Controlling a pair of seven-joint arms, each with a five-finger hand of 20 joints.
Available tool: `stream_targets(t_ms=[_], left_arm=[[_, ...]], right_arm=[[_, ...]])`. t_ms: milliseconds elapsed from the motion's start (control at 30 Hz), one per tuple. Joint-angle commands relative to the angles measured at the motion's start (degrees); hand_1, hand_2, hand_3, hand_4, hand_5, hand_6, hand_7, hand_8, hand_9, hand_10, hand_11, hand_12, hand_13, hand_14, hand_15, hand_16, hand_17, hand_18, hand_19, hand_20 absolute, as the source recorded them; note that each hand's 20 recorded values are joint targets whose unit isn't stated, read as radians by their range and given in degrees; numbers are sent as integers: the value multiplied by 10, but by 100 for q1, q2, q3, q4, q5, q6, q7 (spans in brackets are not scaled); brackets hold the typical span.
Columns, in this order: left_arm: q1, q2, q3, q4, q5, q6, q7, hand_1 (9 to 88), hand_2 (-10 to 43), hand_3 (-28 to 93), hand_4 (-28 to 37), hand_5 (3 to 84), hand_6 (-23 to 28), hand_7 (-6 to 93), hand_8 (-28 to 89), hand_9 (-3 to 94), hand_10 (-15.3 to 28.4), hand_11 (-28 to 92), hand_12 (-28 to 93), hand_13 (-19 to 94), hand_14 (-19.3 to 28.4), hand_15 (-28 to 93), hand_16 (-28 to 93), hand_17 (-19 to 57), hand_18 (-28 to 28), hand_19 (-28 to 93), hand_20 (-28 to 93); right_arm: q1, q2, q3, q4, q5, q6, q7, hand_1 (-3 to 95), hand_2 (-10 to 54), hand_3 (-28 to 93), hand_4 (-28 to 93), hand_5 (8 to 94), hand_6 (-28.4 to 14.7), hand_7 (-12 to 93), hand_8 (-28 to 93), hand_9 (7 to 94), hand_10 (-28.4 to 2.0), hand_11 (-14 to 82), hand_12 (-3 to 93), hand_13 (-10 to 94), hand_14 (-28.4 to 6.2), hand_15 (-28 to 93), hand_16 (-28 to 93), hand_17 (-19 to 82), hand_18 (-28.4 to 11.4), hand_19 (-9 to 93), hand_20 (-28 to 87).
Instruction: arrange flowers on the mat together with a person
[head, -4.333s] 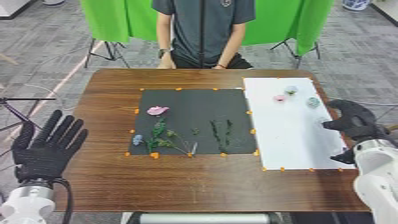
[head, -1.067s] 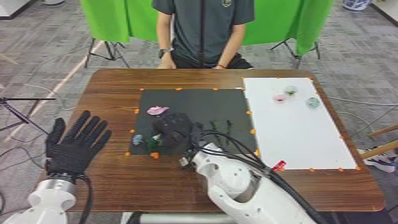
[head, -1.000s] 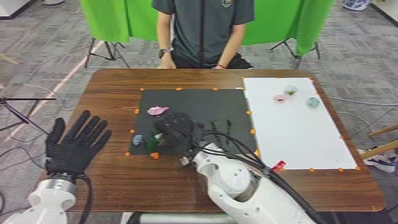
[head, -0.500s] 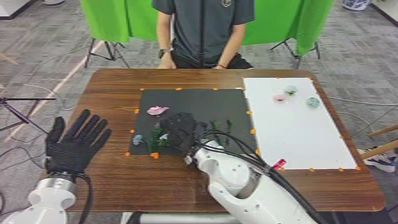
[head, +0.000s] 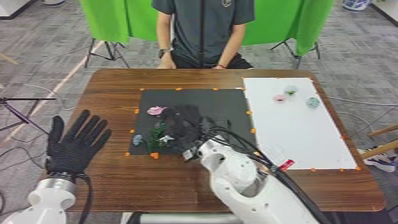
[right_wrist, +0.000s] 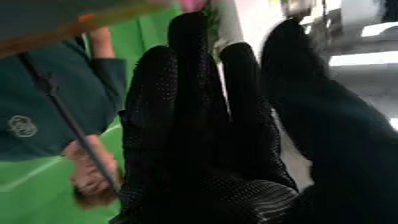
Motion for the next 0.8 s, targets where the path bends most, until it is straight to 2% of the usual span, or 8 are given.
stream_targets(t_ms=[33,100,333,467,567,667,733,800], left_arm=[[125,-103,-93,-1,-40,-66,-28,317,171,480,-283,399,79,88,-98,329,152,169,63,255,139,205,-56,-54,132,286,111],[153,-107,-118,-7,-39,-61,-18,321,171,472,-283,399,79,87,-98,329,152,169,64,255,139,204,-55,-54,133,286,111],[342,-142,-334,-79,-49,-31,128,313,169,486,-283,399,79,86,-98,328,152,168,64,255,138,204,-55,-54,133,285,111],[372,-161,-385,-96,-54,-13,142,304,168,504,-283,398,78,87,-97,329,151,169,64,255,139,204,-55,-54,133,285,112],[409,-169,-417,-114,-28,17,132,272,160,570,-283,398,78,88,-98,328,151,170,64,255,137,204,-54,-54,133,285,112],[427,-178,-436,-124,-52,-4,175,245,147,645,-283,398,78,89,-98,329,150,173,65,257,138,206,-55,-54,133,285,112],[404,-168,-419,-109,-181,-6,238,266,148,615,-283,398,78,89,-98,330,150,174,64,257,138,207,-56,-54,133,285,112],[422,-187,-437,-116,-235,32,271,323,168,477,-283,398,78,88,-98,332,152,172,63,258,138,206,-57,-54,133,285,112]], right_arm=[[-701,527,1350,-1169,1500,-28,-137,443,-95,757,-283,517,2,208,-143,527,-92,122,129,563,-75,378,178,441,-101,797,212],[-1001,667,1827,-1389,2154,-157,-192,418,-94,765,-283,494,-2,204,-142,502,-96,117,129,517,-81,356,155,406,-105,760,195],[-1785,800,3341,-1657,5485,-848,-145,245,89,776,-277,418,-50,162,-122,390,-149,90,130,334,-132,276,111,225,-142,525,90],[-2263,922,4039,-1684,6258,-945,-342,208,100,778,-271,395,-49,144,-110,364,-135,78,123,296,-129,230,100,186,-145,456,81],[-2502,875,4638,-1482,7570,-1574,-390,185,99,788,-262,385,-39,133,-103,342,-121,51,118,266,-114,148,124,158,-144,377,113],[-2780,874,4952,-1481,7860,-1533,-503,172,97,789,-261,366,-27,119,-102,318,-123,21,114,242,-107,79,139,133,-144,333,128],[-2996,877,5120,-1565,7980,-1408,-564,163,97,789,-260,362,-26,112,-99,314,-121,17,113,238,-102,66,142,124,-146,333,131],[-3147,711,5308,-1662,8044,-1338,-515,156,97,790,-259,360,-25,106,-96,312,-121,15,111,239,-98,58,145,120,-144,331,128]])
